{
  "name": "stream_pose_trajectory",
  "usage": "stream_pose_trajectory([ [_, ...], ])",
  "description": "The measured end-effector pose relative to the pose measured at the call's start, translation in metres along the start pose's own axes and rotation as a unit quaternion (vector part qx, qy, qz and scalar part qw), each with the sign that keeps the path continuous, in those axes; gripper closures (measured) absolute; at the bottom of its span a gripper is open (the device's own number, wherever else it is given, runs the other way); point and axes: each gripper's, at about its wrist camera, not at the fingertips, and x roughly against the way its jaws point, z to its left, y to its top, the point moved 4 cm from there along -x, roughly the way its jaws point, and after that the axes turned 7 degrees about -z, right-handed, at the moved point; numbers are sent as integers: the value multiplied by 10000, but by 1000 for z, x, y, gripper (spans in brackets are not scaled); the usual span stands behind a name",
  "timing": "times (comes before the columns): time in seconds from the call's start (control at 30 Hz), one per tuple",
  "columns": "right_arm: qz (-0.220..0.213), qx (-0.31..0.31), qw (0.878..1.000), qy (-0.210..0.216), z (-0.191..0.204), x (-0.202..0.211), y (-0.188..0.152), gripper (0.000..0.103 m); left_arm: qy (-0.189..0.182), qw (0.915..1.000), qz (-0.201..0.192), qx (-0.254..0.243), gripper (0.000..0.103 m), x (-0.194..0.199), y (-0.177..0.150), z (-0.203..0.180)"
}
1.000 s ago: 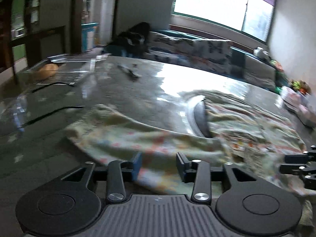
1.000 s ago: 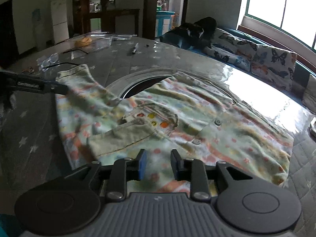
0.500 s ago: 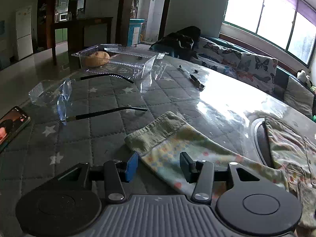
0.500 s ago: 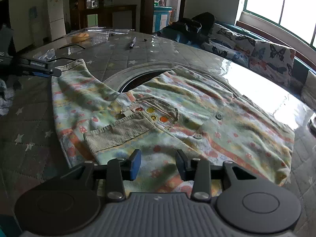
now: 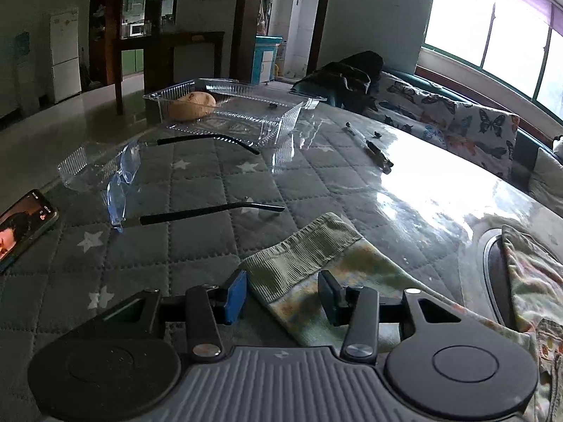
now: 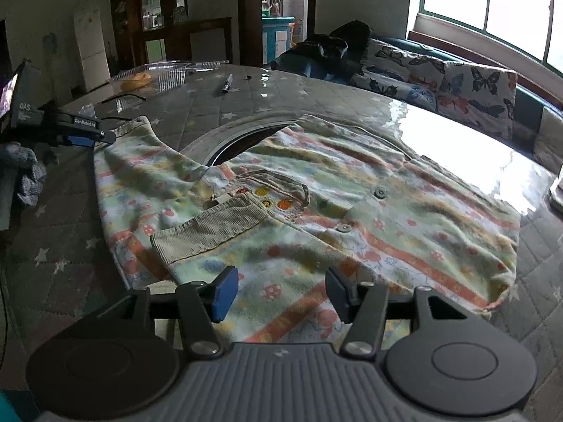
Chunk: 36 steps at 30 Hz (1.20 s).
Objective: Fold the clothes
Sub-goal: 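Move the left gripper to the corduroy sleeve cuff and grasp it, then lift the sleeve with the left gripper and fold it across the shirt body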
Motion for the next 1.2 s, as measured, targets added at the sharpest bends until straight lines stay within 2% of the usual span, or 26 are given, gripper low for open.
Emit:
stream_pose_trajectory([
  [0.03, 3, -15, 10000, -17, -1, 1, -1, 39, 3, 10000, -8, 6, 56, 0, 0, 0],
  [0.1, -6, -29, 10000, -17, -2, 2, -2, 24, 1, 10000, -31, 28, 56, 0, -1, 1],
  [0.3, 42, -98, 9999, -60, -4, 3, -8, 17, -15, 10000, -66, -5, 57, 1, -1, 0],
  [0.4, 7, -114, 9999, -76, -4, 5, -8, 10, -55, 9999, -78, 38, 66, 2, -1, 0],
  [0.57, -96, -90, 9999, -94, -1, 10, -7, 4, -121, 9998, -98, 109, 90, 4, 0, 1],
  [0.73, -106, -46, 9998, -143, 0, 11, -8, 0, -249, 9995, -129, 176, 95, 9, 1, -1],
  [0.87, -136, -15, 9996, -229, -2, 13, -8, 0, -893, 9957, -222, 115, 95, 37, 6, -29],
  [0.97, -158, -57, 9994, -303, -6, 14, -8, 0, -1515, 9879, -339, -61, 96, 65, 10, -60],
  [1.1, -183, -173, 9991, -353, -13, 18, -11, 0, -2333, 9708, -457, -316, 96, 102, 12, -104],
  [1.2, -223, -250, 9987, -380, -18, 22, -14, 0, -2893, 9547, -493, -485, 96, 127, 12, -137],
])
